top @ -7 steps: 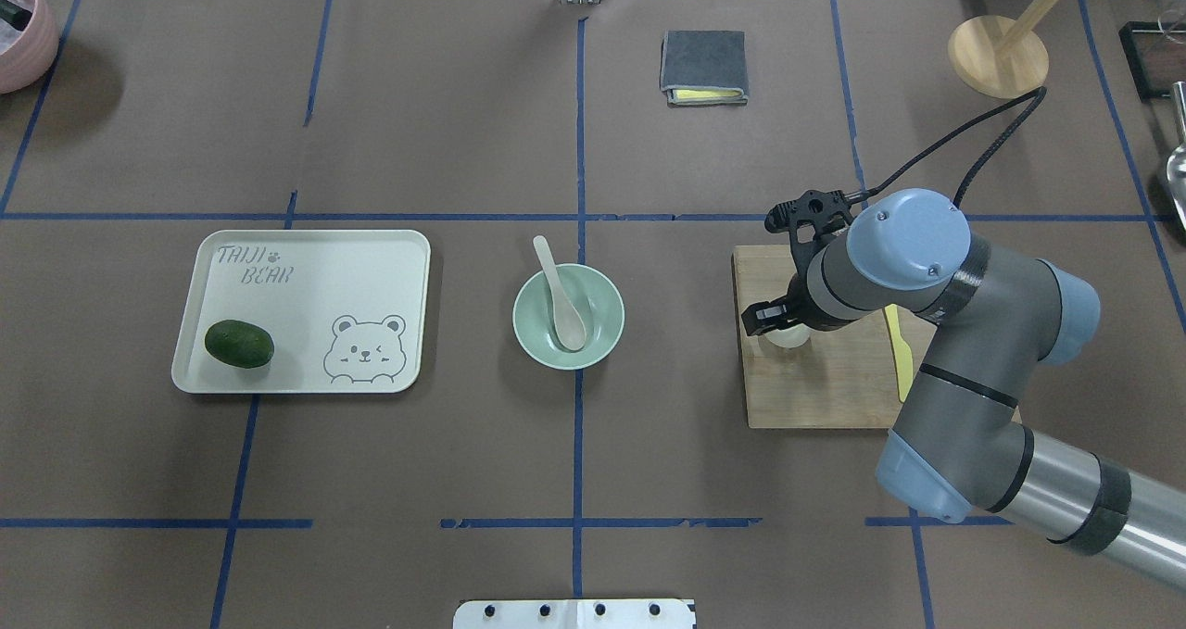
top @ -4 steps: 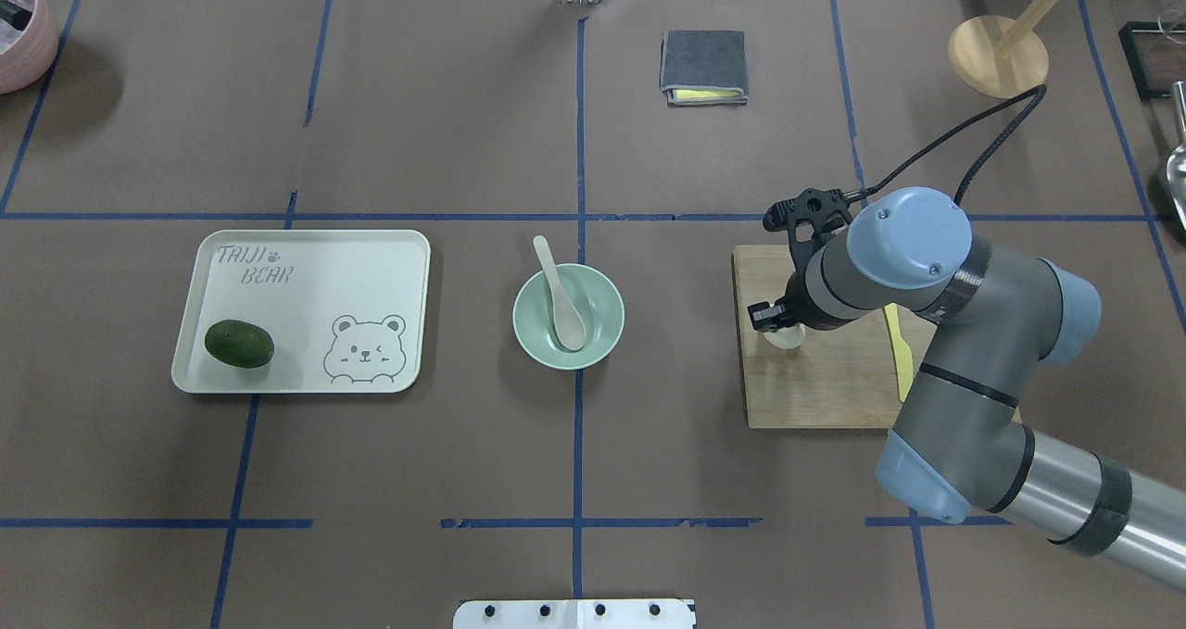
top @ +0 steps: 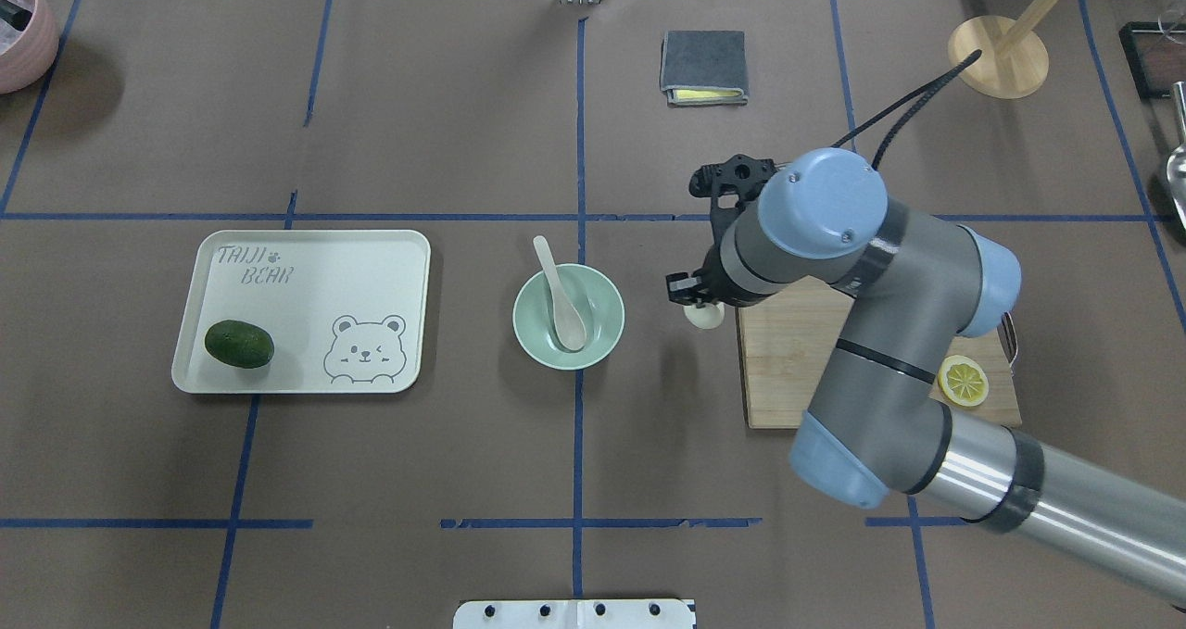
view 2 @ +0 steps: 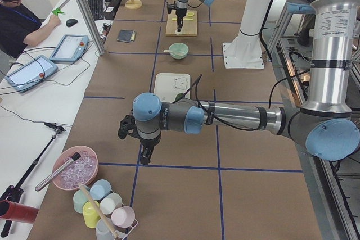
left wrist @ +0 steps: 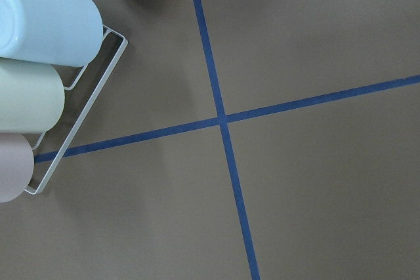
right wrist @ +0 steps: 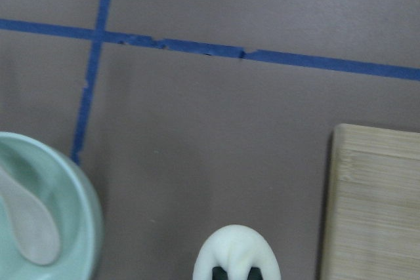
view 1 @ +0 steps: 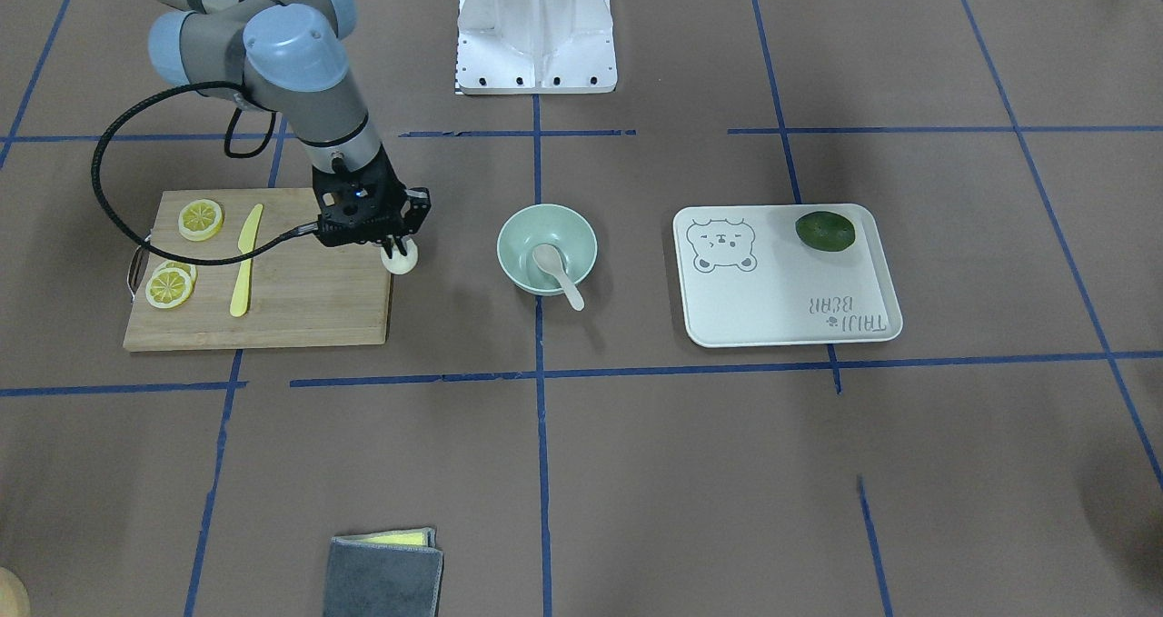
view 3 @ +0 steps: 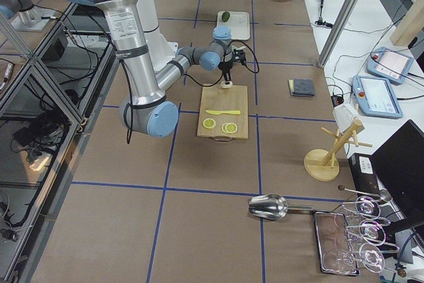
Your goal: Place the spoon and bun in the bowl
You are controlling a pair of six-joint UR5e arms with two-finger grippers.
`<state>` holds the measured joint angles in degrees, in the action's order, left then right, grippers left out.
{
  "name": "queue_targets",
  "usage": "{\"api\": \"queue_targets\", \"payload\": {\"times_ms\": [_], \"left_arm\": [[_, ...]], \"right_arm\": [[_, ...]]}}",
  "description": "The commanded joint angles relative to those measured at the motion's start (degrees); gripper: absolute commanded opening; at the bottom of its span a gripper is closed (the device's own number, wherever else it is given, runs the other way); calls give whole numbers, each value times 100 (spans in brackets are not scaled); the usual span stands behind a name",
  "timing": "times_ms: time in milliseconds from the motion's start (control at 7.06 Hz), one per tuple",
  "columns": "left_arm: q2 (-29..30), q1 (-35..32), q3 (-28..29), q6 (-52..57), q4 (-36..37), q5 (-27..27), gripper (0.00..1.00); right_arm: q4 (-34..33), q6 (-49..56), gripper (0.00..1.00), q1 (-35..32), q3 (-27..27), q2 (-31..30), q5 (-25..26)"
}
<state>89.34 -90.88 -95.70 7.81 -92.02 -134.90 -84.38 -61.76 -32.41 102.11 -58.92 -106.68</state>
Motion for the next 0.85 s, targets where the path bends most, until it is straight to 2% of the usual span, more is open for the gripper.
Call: {"api": "queue_targets", "payload": {"times_ms": [0, 142, 425, 567, 709], "left_arm": [[5, 0, -1, 1, 0, -1, 100], [13, 0, -1, 1, 0, -1, 100], [13, 0, -1, 1, 0, -1, 100], [13, 0, -1, 1, -9, -1, 100], [13, 0, -1, 1, -9, -1, 100]], "right_arm": [[-263, -546, 0, 120, -626, 1098, 42], [-263, -713, 0, 269, -1118, 1459, 373], [-254, -854, 0, 603, -1412, 1603, 823], [-254, -942, 76, 648, -1448, 1612, 824], [-254, -1082, 100, 692, -1474, 1603, 842]]}}
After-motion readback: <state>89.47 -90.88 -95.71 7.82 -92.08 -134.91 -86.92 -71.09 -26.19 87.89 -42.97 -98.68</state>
